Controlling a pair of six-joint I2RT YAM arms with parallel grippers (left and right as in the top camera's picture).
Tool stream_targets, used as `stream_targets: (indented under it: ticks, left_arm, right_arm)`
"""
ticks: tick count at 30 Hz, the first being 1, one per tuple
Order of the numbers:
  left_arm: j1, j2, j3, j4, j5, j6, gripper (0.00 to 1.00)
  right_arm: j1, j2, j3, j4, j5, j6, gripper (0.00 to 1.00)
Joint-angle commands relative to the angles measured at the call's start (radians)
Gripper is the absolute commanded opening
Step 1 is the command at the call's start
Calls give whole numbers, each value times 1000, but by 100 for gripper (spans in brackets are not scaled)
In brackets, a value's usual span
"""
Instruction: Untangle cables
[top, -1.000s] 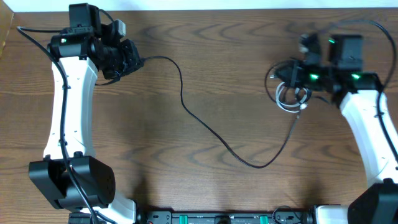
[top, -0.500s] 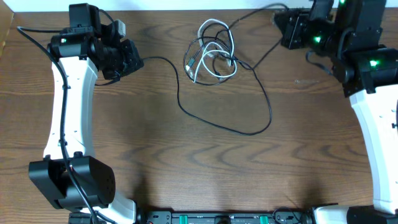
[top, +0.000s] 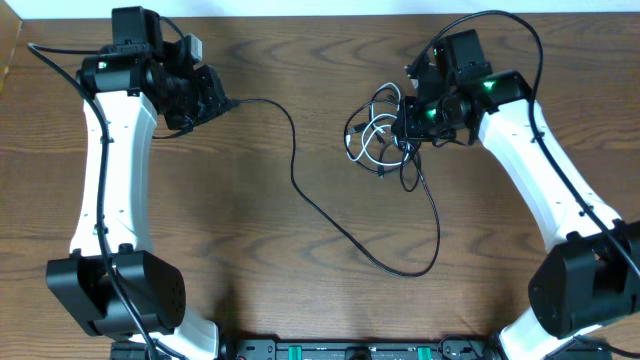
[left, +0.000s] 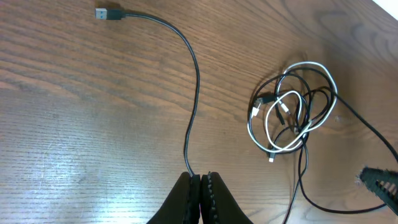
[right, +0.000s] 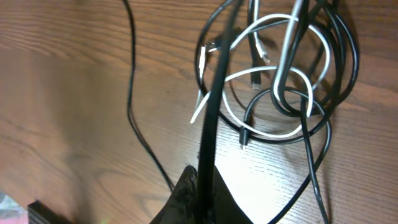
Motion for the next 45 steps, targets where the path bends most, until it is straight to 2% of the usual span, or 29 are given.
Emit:
stream_targets:
  ticks: [1,5,9,10,12,13,14,17,20,21,24,25,30,34,38,45]
  left_arm:
    - [0,-23,13,-5,-5,17,7]
    - [0,-23,13,-5,6,17,7]
    - [0,-23,13,-5,6,17,7]
    - [-6,-23,13,-5,6,17,7]
    - [-19,-23,13,-2,6,18,8]
    - [-27,-23,13,1,6,18,7]
    - [-35,-23,13,6,6,18,7]
    - [-63,-23,13,25,6,18,7]
    - [-93,-23,13,45,6,17,7]
    - [-106,-23,13,53,6,17,7]
    - [-157,-22,11,88,6,16,8]
    - [-184,-22,6,111,5,16,13]
    - [-322,-11,-16,234,-8,9,38]
    - [-447,42,-16,331,-57,-17,47]
    - [-555,126,-16,401,-121,-49,47]
    - [-686,288,-16,473,-227,-86,47]
  right_arm:
    - [8,-54,12,-3,-119,-77,4]
    - [8,-113,12,-17,-275,-177,6]
    - [11,-185,12,-32,-329,-243,8]
    - [14,-224,12,-39,-333,-282,13]
    - [14,-253,12,-45,-333,-318,29]
    - [14,-262,12,-46,-333,-326,32]
    - [14,-275,12,-53,-333,-346,41]
    - [14,-290,12,-77,-281,-381,52]
    - [8,-292,12,-106,-90,-307,59]
    - [-2,-291,12,-118,34,-229,59]
    - [-41,-291,12,-134,249,-94,61]
    - [-72,-291,12,-134,317,-50,63]
    - [-203,-288,12,-115,366,-5,67]
    - [-325,-288,12,-124,366,-3,68]
    - [-377,-288,11,-142,366,-4,68]
    - [-380,-288,10,-149,367,-16,70]
